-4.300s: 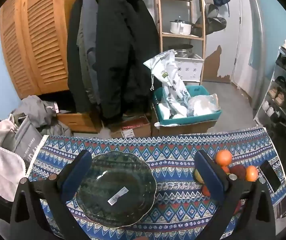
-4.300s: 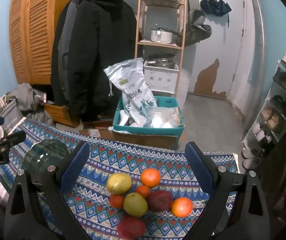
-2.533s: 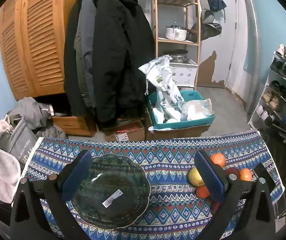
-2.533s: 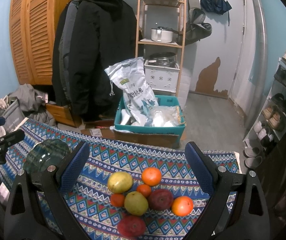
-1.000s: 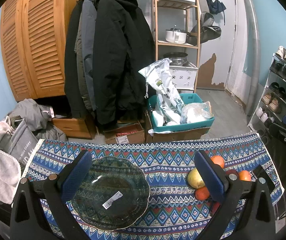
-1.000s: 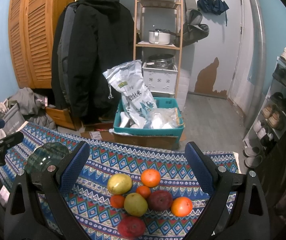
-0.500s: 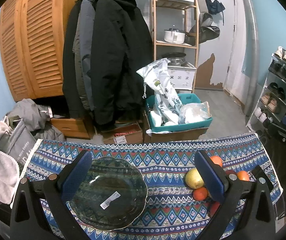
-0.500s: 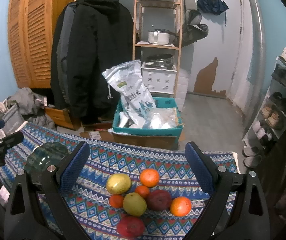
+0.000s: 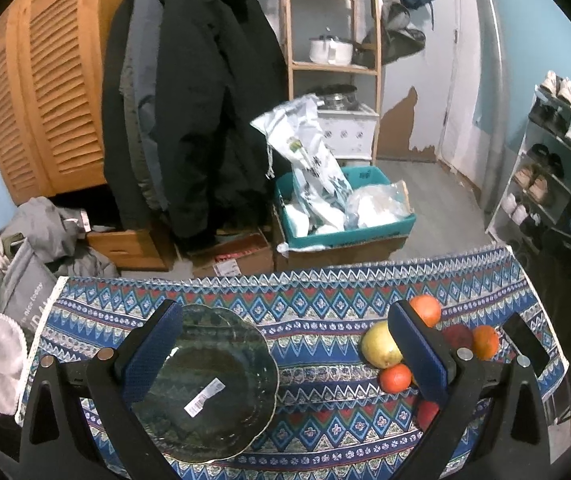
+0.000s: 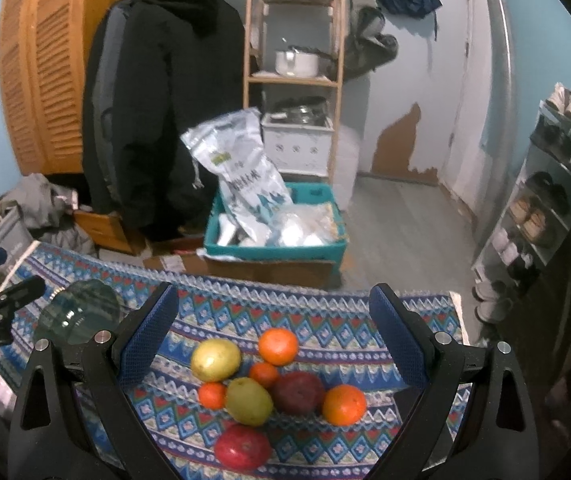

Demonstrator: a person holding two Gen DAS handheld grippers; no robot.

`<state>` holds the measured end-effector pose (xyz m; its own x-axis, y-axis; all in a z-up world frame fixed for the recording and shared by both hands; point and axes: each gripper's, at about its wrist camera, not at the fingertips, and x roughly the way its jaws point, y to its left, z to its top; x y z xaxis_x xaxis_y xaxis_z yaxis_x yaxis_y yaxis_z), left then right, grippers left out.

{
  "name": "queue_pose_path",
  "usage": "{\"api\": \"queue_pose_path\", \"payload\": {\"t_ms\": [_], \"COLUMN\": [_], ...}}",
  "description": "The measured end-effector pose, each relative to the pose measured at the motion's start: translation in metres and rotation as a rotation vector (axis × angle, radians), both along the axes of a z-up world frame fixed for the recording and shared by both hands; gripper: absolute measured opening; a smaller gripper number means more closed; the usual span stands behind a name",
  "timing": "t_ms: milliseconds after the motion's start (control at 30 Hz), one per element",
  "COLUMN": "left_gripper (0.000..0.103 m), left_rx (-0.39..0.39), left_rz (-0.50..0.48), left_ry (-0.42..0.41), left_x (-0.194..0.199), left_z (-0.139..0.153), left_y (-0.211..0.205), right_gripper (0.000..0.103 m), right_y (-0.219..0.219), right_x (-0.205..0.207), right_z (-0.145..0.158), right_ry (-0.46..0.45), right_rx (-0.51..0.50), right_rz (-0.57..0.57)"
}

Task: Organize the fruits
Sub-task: 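Lower the left tool onto the yellow pear while the right tool approaches the large orange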

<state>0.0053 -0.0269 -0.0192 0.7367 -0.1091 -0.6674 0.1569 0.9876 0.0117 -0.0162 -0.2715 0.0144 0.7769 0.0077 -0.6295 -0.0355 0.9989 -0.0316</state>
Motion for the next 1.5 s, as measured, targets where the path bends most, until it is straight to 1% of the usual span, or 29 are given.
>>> {"api": "queue_pose_path", "payload": {"t_ms": [167, 300, 467, 600, 667, 800, 933, 1100, 1267, 1400, 1500], "left_gripper": [0.103, 0.103, 0.103, 0.103, 0.103, 0.103, 0.103, 0.103, 0.103, 0.103, 0.103], "left_rx": [0.003, 0.011, 0.011, 0.076, 0.091, 0.064, 0.036, 0.01, 0.045, 0.02, 0.008], "left_rz": [-0.04, -0.048, -0.061, -0.117, -0.149, -0.176, -0.186, -0.193, -0.206, -0.218, -0.222], "left_ry": [0.061, 0.103, 0.128, 0.15, 0.164, 0.215, 0.259, 0.34, 0.35, 0.393, 0.418], "left_x": [0.01, 0.019, 0.029, 0.036, 0.038, 0.046, 0.058, 0.07, 0.08, 0.088, 0.093], "left_z": [-0.018, -0.032, -0.047, -0.063, -0.07, -0.085, -0.101, -0.123, -0.139, -0.15, -0.158], "left_y": [-0.015, -0.024, -0.033, -0.05, -0.058, -0.068, -0.076, -0.086, -0.099, -0.105, -0.11], "right_gripper": [0.094, 0.094, 0.094, 0.094, 0.094, 0.094, 0.094, 0.094, 0.094, 0.094, 0.094], "right_y": [-0.022, -0.042, -0.059, -0.071, -0.079, -0.09, -0.098, -0.102, -0.106, -0.105, -0.106], "right_x": [0.007, 0.01, 0.013, 0.014, 0.015, 0.02, 0.025, 0.031, 0.036, 0.039, 0.041], "right_z": [-0.02, -0.038, -0.06, -0.08, -0.09, -0.11, -0.132, -0.16, -0.186, -0.205, -0.214], "right_ry": [0.069, 0.124, 0.173, 0.223, 0.251, 0.313, 0.375, 0.44, 0.51, 0.562, 0.58], "right_rx": [-0.006, 0.005, -0.017, -0.021, -0.02, -0.012, -0.024, -0.042, -0.043, -0.057, -0.062], "right_rz": [-0.038, -0.069, -0.088, -0.097, -0.099, -0.101, -0.1, -0.078, -0.049, -0.024, -0.011]}}
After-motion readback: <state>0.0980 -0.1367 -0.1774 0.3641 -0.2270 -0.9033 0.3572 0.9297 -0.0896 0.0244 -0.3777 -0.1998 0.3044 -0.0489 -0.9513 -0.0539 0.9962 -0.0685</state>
